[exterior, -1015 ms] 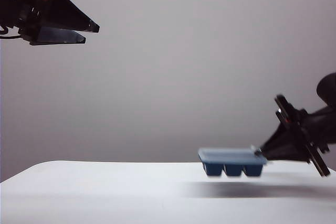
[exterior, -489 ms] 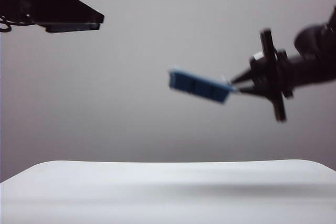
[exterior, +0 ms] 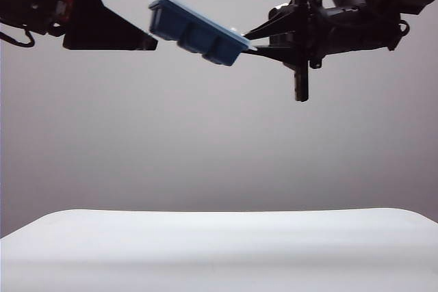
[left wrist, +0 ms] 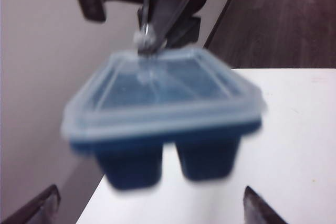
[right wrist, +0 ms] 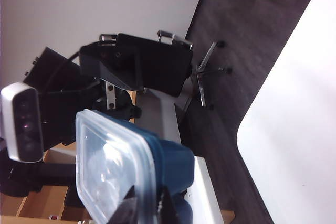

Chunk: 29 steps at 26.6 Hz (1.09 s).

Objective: Pick up the ice cube tray, remove its lid, and then place both the tray and the lid back on the table.

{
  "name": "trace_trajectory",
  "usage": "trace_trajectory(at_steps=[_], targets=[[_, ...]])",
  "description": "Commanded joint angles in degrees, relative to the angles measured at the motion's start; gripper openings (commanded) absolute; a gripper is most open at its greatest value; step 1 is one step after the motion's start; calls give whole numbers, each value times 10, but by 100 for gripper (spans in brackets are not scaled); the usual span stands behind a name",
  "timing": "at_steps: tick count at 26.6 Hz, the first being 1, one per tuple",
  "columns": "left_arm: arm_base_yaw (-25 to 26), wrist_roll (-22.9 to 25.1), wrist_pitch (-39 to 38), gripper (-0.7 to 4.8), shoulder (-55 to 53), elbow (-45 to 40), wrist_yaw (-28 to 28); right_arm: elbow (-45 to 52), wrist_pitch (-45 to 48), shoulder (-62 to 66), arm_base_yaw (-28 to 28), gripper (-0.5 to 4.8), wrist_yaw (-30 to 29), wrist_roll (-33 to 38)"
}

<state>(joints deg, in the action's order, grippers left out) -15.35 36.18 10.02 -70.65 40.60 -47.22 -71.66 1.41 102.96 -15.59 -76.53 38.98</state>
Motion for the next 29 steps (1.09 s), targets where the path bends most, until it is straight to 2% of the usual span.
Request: trace_trajectory(at_steps=[1, 12, 22, 25, 29], targets=[[-2, -13, 19, 479, 2, 3, -4, -4, 6, -3, -12, -9, 5, 1], [-14, -41, 33, 479, 2, 3, -5, -4, 9, -3, -20, -8, 35, 3], [-14, -51, -10, 479, 2, 3, -20, -4, 58, -3, -19, -8, 35, 31], [-14, -51, 5, 479, 2, 3, 10, -4, 57, -3, -19, -8, 36, 33], [-14, -53, 18, 479, 2, 3, 15, -4, 58, -3, -19, -9, 52, 33]])
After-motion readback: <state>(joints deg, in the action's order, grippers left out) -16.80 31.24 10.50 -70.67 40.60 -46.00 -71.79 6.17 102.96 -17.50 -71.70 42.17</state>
